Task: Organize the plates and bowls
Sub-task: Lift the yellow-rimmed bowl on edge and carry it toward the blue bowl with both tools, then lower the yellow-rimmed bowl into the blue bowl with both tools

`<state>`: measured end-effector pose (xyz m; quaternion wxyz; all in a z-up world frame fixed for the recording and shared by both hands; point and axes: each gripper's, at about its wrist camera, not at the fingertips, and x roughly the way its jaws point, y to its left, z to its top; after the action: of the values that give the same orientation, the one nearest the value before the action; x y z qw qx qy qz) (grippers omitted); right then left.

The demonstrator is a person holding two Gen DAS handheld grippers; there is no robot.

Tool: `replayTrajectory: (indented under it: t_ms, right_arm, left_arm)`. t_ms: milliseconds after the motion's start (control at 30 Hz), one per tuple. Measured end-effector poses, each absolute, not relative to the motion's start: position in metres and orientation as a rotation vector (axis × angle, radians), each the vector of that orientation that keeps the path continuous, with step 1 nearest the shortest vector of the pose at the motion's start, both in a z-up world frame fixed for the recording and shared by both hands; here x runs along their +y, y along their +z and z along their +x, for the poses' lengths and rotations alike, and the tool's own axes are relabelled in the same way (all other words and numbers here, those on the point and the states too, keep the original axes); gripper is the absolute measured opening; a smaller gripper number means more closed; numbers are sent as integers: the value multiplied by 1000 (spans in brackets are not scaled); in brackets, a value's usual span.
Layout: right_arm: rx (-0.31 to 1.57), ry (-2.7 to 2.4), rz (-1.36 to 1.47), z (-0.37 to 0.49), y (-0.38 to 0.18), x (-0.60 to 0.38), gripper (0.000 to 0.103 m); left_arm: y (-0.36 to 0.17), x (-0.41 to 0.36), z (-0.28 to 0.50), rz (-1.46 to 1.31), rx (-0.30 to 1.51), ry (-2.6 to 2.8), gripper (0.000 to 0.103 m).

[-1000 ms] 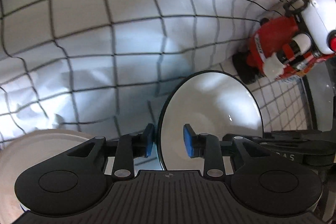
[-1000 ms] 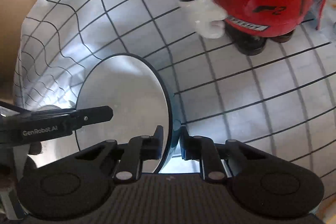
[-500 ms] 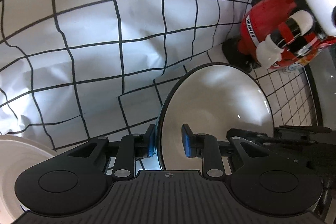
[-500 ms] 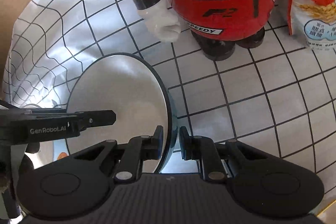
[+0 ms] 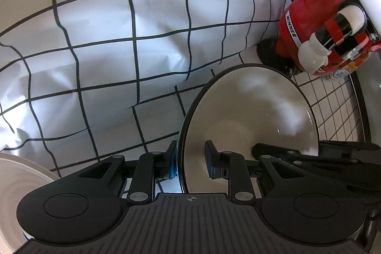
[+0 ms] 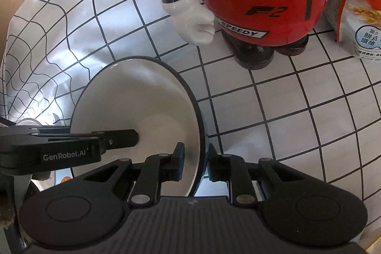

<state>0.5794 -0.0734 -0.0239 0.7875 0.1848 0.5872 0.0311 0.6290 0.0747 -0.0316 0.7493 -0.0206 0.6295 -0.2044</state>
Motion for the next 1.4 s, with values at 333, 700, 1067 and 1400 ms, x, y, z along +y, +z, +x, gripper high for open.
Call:
replayTrajectory:
  t_ms: [333, 700, 1067, 1400]
  right_arm:
    - [1264, 39, 361, 578, -22, -71, 20]
    - [1223, 138, 306, 570, 10, -63, 20]
    - [1047, 371, 252, 505, 129, -89, 20]
    - [997, 427, 152, 419, 162, -156, 20]
  left_arm:
    - [-30, 85, 624, -83, 1347, -438, 26]
    - [8, 94, 599, -100, 1292, -342, 20]
    - [154, 69, 512, -84, 1133, -172, 20]
    - [186, 3, 431, -81, 1108, -221, 20]
